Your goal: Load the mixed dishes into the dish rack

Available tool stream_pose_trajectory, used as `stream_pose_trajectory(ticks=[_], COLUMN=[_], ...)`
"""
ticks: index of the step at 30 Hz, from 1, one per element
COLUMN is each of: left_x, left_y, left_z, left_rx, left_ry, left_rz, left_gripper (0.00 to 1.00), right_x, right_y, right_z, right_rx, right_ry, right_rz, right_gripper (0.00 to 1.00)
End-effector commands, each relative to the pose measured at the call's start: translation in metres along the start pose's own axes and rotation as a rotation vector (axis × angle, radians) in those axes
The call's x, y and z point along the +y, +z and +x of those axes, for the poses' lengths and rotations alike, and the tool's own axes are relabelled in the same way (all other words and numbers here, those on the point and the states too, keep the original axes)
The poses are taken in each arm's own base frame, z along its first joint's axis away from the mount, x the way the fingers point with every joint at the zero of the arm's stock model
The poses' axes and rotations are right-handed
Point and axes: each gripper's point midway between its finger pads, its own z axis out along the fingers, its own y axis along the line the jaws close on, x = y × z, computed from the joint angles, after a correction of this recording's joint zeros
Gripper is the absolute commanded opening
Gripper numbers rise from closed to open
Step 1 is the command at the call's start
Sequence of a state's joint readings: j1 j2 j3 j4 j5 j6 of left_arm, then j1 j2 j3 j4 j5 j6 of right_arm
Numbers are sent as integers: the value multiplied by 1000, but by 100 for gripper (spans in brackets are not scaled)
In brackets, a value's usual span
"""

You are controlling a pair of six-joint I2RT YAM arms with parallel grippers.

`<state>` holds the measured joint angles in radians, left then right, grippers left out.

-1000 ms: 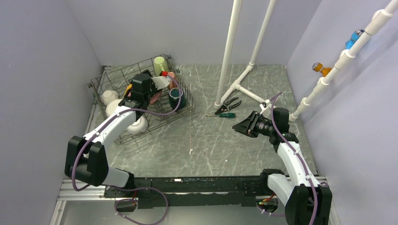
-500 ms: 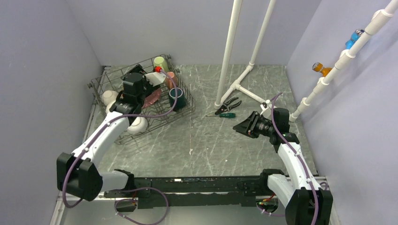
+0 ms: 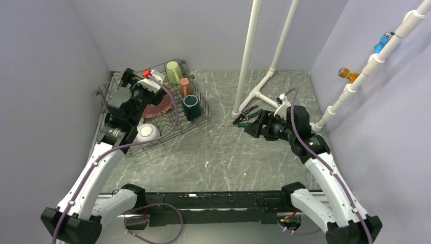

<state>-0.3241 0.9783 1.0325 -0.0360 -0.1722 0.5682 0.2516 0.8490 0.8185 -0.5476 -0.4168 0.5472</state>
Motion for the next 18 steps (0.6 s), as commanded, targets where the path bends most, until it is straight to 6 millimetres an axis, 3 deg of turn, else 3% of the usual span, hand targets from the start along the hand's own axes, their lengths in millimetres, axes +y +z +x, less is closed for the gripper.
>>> stream_pose_trajectory(ticks=[1, 9, 18], left_x=[3, 20, 53], left_y=[-21, -77, -164], left_z=[-45, -112, -158], left_rx=[-126, -231, -424], left_ry=[-205, -547, -634], left_rz=[56, 155, 164], left_gripper=[100, 99, 99], right_x=[10, 44, 78], right_y=[-32, -100, -190], right_z=[-42, -105, -153], right_rx=[-162, -390, -695], right_ry=[-143, -278, -344], right_rz=[132, 190, 218], right_gripper=[82, 98, 100])
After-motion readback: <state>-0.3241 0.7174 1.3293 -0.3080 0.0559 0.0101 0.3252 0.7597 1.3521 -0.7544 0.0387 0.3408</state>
